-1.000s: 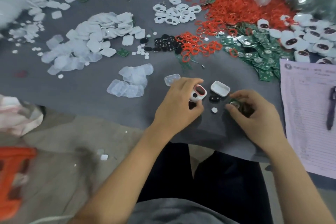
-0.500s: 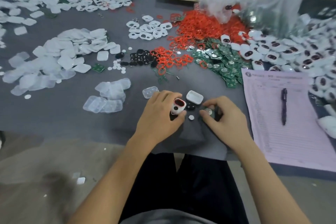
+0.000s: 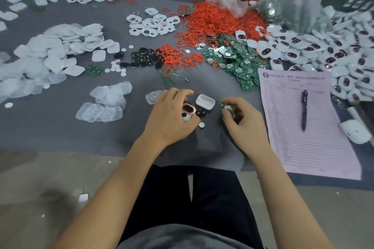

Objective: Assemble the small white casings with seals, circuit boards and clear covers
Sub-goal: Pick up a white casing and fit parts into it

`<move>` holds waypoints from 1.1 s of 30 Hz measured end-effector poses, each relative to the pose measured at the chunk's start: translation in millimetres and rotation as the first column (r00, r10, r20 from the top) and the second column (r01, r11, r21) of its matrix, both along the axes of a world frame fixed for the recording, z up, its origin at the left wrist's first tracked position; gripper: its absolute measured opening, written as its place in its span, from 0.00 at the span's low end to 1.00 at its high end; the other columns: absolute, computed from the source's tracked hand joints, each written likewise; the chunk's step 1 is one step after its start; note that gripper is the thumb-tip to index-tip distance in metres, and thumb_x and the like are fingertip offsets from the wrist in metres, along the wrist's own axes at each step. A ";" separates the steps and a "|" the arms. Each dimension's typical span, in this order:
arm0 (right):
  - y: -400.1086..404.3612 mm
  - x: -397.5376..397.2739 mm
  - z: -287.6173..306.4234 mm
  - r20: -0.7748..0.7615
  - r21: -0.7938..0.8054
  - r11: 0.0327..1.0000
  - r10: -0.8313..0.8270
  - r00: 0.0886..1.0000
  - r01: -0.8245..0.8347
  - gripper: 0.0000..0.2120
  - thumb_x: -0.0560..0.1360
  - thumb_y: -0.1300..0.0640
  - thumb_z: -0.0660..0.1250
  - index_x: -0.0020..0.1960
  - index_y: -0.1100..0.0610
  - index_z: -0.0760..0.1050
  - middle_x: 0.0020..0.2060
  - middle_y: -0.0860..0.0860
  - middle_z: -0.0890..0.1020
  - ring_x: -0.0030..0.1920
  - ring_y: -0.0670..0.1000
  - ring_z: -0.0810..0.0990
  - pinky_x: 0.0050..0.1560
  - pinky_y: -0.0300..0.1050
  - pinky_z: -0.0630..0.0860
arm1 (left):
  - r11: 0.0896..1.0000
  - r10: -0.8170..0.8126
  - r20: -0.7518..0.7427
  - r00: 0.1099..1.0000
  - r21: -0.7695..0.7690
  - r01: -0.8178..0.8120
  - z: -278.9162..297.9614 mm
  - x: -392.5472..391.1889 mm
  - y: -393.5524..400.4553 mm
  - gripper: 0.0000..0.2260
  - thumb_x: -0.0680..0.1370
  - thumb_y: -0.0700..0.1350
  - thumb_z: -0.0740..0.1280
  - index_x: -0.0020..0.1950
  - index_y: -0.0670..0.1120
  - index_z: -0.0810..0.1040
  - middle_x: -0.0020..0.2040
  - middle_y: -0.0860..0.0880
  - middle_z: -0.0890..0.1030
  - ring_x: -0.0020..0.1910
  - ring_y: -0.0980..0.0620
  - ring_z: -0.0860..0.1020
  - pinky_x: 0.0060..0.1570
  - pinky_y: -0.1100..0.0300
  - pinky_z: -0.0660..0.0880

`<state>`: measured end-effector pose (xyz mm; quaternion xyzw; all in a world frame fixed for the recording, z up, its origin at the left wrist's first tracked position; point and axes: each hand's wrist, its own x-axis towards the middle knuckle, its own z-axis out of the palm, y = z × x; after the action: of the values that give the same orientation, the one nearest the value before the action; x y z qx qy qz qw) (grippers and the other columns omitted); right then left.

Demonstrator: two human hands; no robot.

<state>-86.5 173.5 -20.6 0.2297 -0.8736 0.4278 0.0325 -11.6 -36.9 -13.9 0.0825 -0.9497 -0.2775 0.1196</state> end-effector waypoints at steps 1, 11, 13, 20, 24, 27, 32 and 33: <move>0.0 0.0 -0.2 -0.007 0.015 1.000 -0.001 1.000 0.001 0.10 0.79 0.54 0.67 0.58 0.42 0.79 0.45 0.38 0.81 0.42 0.45 0.78 0.46 0.49 0.77 | 1.000 0.000 0.008 1.000 0.004 0.000 0.6 1.5 -0.4 0.27 0.72 0.55 0.68 0.69 0.48 0.74 0.58 0.50 0.73 0.60 0.47 0.71 0.62 0.53 0.68; -1.6 -0.1 -1.6 -0.029 0.035 0.999 -0.030 0.999 0.031 0.09 0.77 0.56 0.72 0.54 0.45 0.77 0.46 0.41 0.80 0.45 0.47 0.79 0.46 0.48 0.76 | 0.997 0.076 -0.061 0.995 0.030 -0.074 0.8 4.5 5.3 0.19 0.72 0.44 0.71 0.63 0.46 0.77 0.56 0.49 0.74 0.57 0.47 0.73 0.57 0.54 0.72; -1.1 0.9 -0.6 -0.043 0.039 0.999 -0.016 0.999 0.018 0.08 0.77 0.57 0.72 0.53 0.46 0.78 0.44 0.39 0.79 0.45 0.47 0.79 0.45 0.47 0.75 | 0.997 0.063 -0.067 0.996 0.043 -0.060 2.0 5.2 5.4 0.19 0.73 0.46 0.67 0.64 0.47 0.76 0.57 0.50 0.75 0.58 0.48 0.73 0.57 0.55 0.72; -4.8 2.8 1.0 -0.208 0.159 0.987 0.024 0.978 0.010 0.02 0.76 0.52 0.71 0.48 0.47 0.80 0.48 0.41 0.79 0.53 0.49 0.74 0.39 0.45 0.72 | 0.994 0.026 -0.170 0.985 0.113 -0.007 -3.8 4.9 2.3 0.08 0.85 0.44 0.62 0.62 0.46 0.77 0.55 0.53 0.80 0.55 0.51 0.76 0.57 0.58 0.72; -5.4 2.6 -4.1 -0.351 0.147 0.987 0.106 0.930 -0.057 0.04 0.76 0.56 0.72 0.51 0.54 0.84 0.52 0.51 0.80 0.54 0.57 0.73 0.54 0.43 0.70 | 0.985 0.034 -0.161 0.986 0.171 -0.006 -2.6 2.8 -1.7 0.07 0.86 0.44 0.63 0.60 0.47 0.80 0.52 0.55 0.83 0.51 0.54 0.79 0.54 0.59 0.74; -6.6 2.8 -4.5 -0.417 0.167 0.980 0.174 0.892 -0.113 0.05 0.77 0.57 0.73 0.52 0.56 0.85 0.50 0.53 0.80 0.50 0.59 0.74 0.53 0.47 0.72 | 0.970 0.076 -0.208 0.975 0.241 -0.024 -1.1 3.9 -2.8 0.07 0.86 0.45 0.64 0.60 0.47 0.81 0.48 0.57 0.84 0.48 0.60 0.81 0.49 0.69 0.73; -8.4 1.9 -5.6 -0.410 0.223 0.961 0.243 0.879 -0.162 0.09 0.77 0.59 0.73 0.56 0.54 0.86 0.51 0.53 0.81 0.49 0.61 0.75 0.51 0.57 0.74 | 0.917 0.165 -0.226 0.960 0.394 -0.065 -1.4 3.0 -5.9 0.08 0.87 0.45 0.63 0.63 0.49 0.79 0.48 0.58 0.84 0.36 0.57 0.83 0.43 0.69 0.74; -8.4 1.9 -5.9 -0.407 0.234 0.958 0.251 0.878 -0.166 0.10 0.78 0.59 0.72 0.58 0.53 0.86 0.52 0.53 0.81 0.50 0.61 0.75 0.50 0.57 0.74 | 0.912 0.165 -0.223 0.961 0.404 -0.063 -1.4 3.1 -6.0 0.08 0.86 0.46 0.63 0.64 0.50 0.78 0.48 0.58 0.84 0.36 0.56 0.84 0.42 0.68 0.75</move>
<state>-84.6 165.1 -26.5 0.4139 -0.8516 0.2809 0.1567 -8.5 -42.9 -15.2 0.1246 -0.8450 -0.4632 0.2364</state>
